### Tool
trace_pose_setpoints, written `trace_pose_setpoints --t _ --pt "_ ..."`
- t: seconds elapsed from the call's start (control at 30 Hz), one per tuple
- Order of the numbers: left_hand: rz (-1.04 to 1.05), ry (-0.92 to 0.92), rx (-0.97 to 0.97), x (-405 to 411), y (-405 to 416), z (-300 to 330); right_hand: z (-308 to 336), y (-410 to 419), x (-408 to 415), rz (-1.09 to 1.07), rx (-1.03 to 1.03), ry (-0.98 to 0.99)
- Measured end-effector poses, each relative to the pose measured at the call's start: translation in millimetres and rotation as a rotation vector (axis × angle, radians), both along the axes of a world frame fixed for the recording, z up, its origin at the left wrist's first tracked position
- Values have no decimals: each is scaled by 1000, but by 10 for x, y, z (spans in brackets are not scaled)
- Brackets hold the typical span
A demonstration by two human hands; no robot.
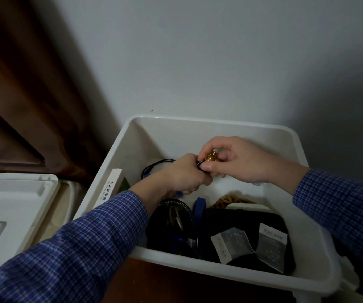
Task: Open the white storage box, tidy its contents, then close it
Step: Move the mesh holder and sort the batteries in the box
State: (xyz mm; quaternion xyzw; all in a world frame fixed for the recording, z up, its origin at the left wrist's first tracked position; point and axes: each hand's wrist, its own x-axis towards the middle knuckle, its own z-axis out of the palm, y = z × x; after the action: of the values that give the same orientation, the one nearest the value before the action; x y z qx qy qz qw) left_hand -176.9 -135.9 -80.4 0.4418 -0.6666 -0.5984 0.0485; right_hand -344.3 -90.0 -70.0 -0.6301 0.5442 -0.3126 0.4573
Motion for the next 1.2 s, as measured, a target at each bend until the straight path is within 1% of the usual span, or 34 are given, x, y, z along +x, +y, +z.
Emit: trace_pose_setpoints --t 0.1,0.23,0.37,0.53,0.73,0.83,0.93,0.97,1.03,1.1,1.13,1.2 --pt "-9 35 52 -4 -7 28 5 9 -21 -11 -32 -29" --pt "-39 75 76 -1 -5 57 10 17 -37 -84 -55 -32" --pt "-49 43 66 5 25 54 -7 27 -25 -93 -21 -30" --pt "-12 31 46 -15 13 47 39 25 -18 -137 23 -65" --pt "-31 35 60 -13 30 57 88 12 -10 -195 38 -27" --pt "-12 50 69 -9 16 54 170 23 -55 -217 21 58" --pt "25 17 56 1 0 23 247 39 -184 -250 27 140" --pt "33 -5 37 4 -11 12 253 43 -232 -259 29 195" --pt "32 -92 -74 8 -45 5 206 49 -310 -254 30 411" --pt "-14 -223 -224 -32 -98 15 95 64 -321 -245 55 627" --pt "-46 -278 -272 -75 -124 26 37 70 -304 -245 77 694" --pt "-84 -342 -320 -181 -169 45 -59 65 -232 -257 131 748"
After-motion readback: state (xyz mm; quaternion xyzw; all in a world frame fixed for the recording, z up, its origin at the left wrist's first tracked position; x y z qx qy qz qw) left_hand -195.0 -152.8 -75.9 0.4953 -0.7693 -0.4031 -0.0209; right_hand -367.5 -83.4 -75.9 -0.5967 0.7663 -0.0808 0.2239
